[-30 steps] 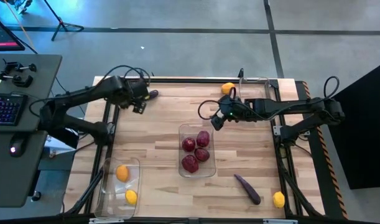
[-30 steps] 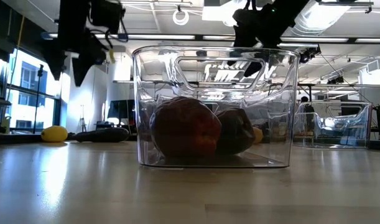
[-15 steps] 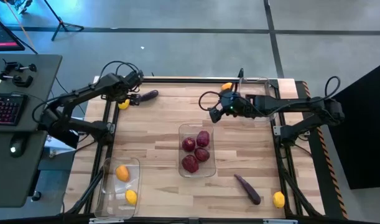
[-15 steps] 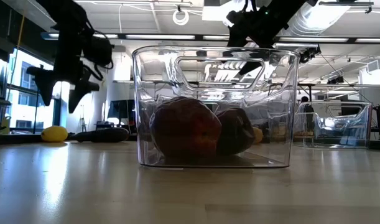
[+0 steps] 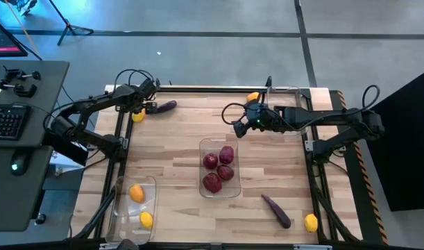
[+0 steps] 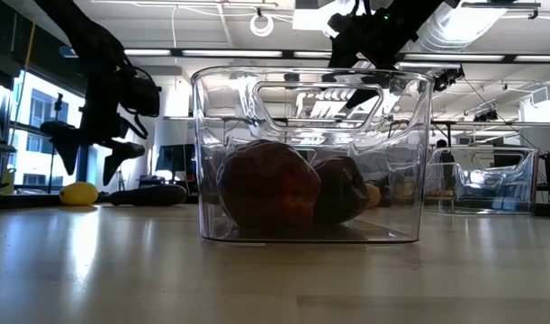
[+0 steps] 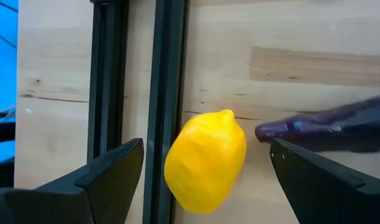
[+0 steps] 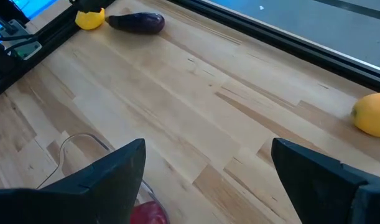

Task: Sort produce into baskets
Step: Put the yellow lemon into the bottom left transparent bin

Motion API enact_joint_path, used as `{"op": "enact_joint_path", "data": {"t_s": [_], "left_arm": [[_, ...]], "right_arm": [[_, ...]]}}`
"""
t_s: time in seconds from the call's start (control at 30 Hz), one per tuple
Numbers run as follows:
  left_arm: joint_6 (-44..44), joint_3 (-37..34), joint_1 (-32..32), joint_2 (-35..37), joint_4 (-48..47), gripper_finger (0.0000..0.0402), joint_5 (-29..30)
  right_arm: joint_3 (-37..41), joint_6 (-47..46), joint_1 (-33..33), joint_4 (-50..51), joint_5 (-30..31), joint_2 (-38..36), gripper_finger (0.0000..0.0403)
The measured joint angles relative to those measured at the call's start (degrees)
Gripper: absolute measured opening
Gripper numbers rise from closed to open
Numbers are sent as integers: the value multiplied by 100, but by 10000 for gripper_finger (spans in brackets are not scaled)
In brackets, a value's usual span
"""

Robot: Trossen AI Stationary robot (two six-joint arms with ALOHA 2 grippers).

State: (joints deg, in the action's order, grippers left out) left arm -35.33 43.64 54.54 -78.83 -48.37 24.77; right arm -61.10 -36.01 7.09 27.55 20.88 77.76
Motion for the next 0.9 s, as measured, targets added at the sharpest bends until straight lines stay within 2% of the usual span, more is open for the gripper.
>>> {"op": "enact_joint_path", "data": {"t_s": [0.17, 0.5, 0.63, 0.77, 0.9], "left_arm": [[86, -55, -2, -86, 8, 337, -40], [-491, -709, -17, -214, 729, 337, -217], [-291, -772, -17, -205, 863, 335, -252], [-255, -786, -17, -146, 1015, 319, -208], [-47, -781, -22, -123, 1530, 284, -271]], "right_arm": [[0, 0, 0, 0, 0, 2, 339], [1, 10, 0, 24, -2, 13, 339], [2, 24, 0, 26, 0, 13, 339], [2, 24, 0, 28, -2, 15, 339], [5, 24, 0, 52, -2, 15, 339]]}}
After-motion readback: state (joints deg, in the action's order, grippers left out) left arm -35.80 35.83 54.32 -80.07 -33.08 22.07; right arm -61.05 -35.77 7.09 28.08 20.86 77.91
